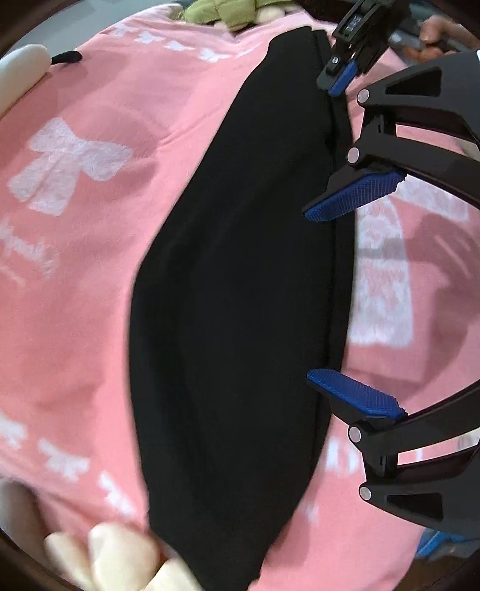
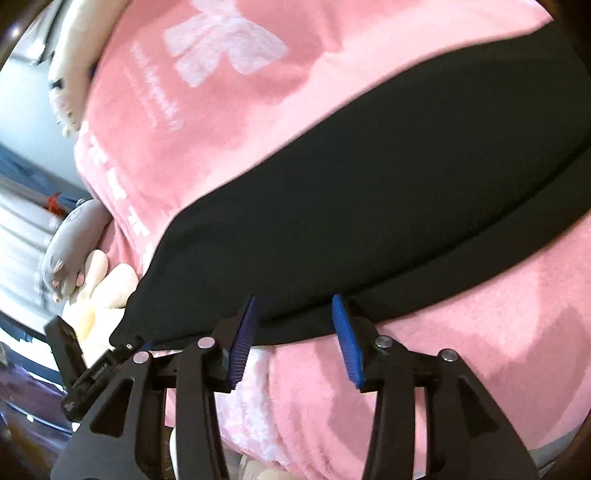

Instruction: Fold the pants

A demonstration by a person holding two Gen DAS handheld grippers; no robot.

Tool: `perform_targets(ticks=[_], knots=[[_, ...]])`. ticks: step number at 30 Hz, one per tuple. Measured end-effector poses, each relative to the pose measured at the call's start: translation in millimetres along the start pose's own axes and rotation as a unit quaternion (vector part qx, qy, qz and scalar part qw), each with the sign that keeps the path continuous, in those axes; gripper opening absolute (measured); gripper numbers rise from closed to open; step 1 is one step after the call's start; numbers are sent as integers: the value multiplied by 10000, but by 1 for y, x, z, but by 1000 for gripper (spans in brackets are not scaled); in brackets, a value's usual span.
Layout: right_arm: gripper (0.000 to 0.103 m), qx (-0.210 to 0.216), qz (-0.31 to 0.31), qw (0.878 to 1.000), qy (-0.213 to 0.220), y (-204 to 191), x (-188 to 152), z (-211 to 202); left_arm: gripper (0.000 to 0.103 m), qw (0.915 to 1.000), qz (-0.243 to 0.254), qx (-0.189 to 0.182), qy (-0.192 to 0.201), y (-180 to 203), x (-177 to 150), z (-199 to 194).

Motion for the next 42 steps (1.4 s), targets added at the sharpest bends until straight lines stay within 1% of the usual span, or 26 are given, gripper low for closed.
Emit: perform_targets(ticks=[1,2,4,5,7,10,12,13,15,16,17,18,19,20,23,25,28,29,30,31,32,33,35,39,40,42], knots=[[42,45,84,10000,4,1,-1,4,76,9997,89,85,-198,-1,-2,9],[41,50,142,9999,31,3,-1,6,64,9985,199,328,-382,-5,-7,17],[30,28,124,9998,167,1,3,14,60,9981,309,352,-397,-10,-10,18],[6,-32,120,9998,174,2,7,14,58,9982,303,330,-399,-12,-11,16],[3,-44,39,9999,145,0,7,11,57,9977,367,345,-448,-14,-11,14],[3,-336,-579,9975,205,-3,-5,-17,57,9961,598,439,-471,-12,-14,13],[4,-440,-665,9968,46,5,-11,-18,58,9948,734,548,-434,-8,-15,13],[7,-618,-636,9961,7,12,-9,-24,59,9945,772,588,-396,-5,-14,12],[10,-580,-469,9966,337,20,2,-52,64,9957,715,487,-321,0,-10,5],[27,-725,-439,9935,754,31,17,-83,66,9968,652,383,-251,2,-8,-2],[43,-953,-413,9893,1025,42,28,-102,70,9973,622,359,-171,4,-6,-8],[71,-1262,-354,9820,1361,56,42,-126,73,9975,613,358,-62,5,-4,-15],[80,-1771,-188,9663,1861,83,62,-159,73,9973,619,396,38,6,-3,-21],[80,-2068,-19,9558,2090,102,74,-177,74,9971,625,429,95,7,-2,-25],[80,-2227,737,9462,2231,163,109,-205,74,9972,559,483,140,10,-2,-31],[80,-2314,963,9404,2300,188,123,-208,75,9974,528,473,144,14,-3,-33],[80,-2286,1297,9390,2218,212,131,-195,76,9962,599,615,132,20,-7,-34],[80,-2288,1273,9382,2264,209,132,-188,77,9962,611,614,117,23,-9,-33],[64,-2345,1139,9361,2360,206,134,-187,77,9962,615,606,103,24,-12,-36],[31,-2410,946,9373,2334,203,135,-185,78,9962,629,593,87,25,-13,-36],[13,-2214,885,9449,2241,198,139,-181,78,9959,668,599,72,26,-14,-35],[13,-1803,986,9533,2215,190,142,-179,78,9956,690,633,61,26,-15,-34],[13,-1666,774,9550,2330,165,149,-185,78,9954,710,635,43,24,-14,-34],[14,-1084,-432,9669,2270,49,151,-176,78,9968,529,582,99,11,-14,-38],[14,-905,-862,9692,2121,10,146,-162,78,9972,469,574,109,6,-14,-39],[15,-665,-1637,9681,1777,-54,131,-129,78,9977,366,552,120,-4,-15,-41]])
Point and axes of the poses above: each gripper's, at about its wrist camera, not at the fingertips, and z roughly the way its jaws point, y to its right, x to its top, the point moved 5 cm from there along z, roughly the way its jaws point, and after that the axes turned 3 degrees about y, right-handed, at the moved point
